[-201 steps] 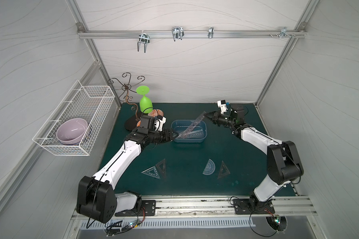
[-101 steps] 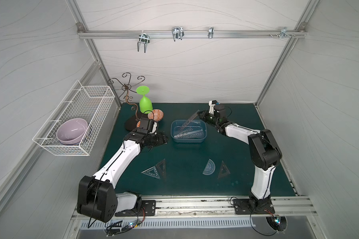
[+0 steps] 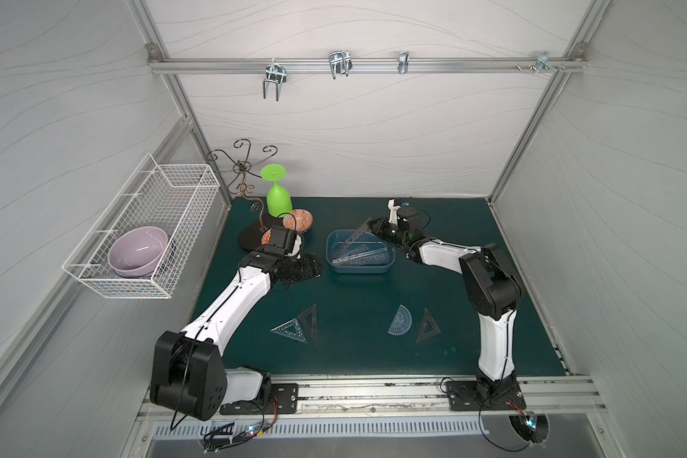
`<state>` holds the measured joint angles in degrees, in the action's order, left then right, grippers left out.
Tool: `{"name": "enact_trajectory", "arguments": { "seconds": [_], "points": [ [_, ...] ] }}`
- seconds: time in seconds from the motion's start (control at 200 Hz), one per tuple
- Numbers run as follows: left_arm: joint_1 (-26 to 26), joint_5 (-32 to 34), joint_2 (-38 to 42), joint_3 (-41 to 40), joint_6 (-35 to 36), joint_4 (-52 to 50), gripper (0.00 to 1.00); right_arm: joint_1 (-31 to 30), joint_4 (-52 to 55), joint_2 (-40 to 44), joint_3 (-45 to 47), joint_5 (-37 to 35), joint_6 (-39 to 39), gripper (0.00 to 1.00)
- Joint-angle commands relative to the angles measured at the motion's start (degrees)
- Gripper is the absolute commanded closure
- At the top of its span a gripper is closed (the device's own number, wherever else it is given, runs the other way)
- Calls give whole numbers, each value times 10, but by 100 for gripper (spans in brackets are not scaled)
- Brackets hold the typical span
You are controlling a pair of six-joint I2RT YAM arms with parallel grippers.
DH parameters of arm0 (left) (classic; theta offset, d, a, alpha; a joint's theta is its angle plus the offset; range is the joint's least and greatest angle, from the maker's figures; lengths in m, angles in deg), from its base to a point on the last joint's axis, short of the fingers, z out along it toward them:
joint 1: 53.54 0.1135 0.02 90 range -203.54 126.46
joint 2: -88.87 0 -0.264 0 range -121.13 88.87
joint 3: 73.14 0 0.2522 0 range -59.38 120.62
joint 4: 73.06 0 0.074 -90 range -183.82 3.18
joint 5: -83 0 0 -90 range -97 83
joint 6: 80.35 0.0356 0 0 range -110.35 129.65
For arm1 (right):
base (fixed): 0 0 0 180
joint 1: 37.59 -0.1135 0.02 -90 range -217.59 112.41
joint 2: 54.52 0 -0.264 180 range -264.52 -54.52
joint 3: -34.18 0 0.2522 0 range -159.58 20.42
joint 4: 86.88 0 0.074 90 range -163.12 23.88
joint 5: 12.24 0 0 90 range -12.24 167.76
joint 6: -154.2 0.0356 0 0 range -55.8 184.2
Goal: Put the scattered rulers into the storage box
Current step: Place the ruler in the storage box, then move the ruler to the center of the board.
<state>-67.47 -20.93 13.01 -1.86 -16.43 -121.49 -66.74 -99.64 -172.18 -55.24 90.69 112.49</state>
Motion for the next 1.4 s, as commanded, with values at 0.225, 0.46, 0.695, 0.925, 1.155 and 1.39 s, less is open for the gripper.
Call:
{"name": "enact_trajectory", "arguments": {
  "seconds": [0.225,0.46,0.695,0.925,1.155,1.39],
  "points": [
    [1,-20,-6,13,2,7,23,45,2,33,20,48,-18,59],
    [-6,-48,13,-8,-21,25,24,57,93,162,56,51,-69,52],
    [-100,-51,45,-74,-74,76,24,30,322,377,211,29,-189,54],
    [-207,-73,-7,-123,-116,158,29,-28,416,578,440,13,-168,61],
    [-235,-86,-39,-134,-114,187,29,-49,372,609,535,13,-128,62],
    [-235,-87,-51,-146,-112,195,28,-52,341,586,567,17,-119,62]
  ]
}}
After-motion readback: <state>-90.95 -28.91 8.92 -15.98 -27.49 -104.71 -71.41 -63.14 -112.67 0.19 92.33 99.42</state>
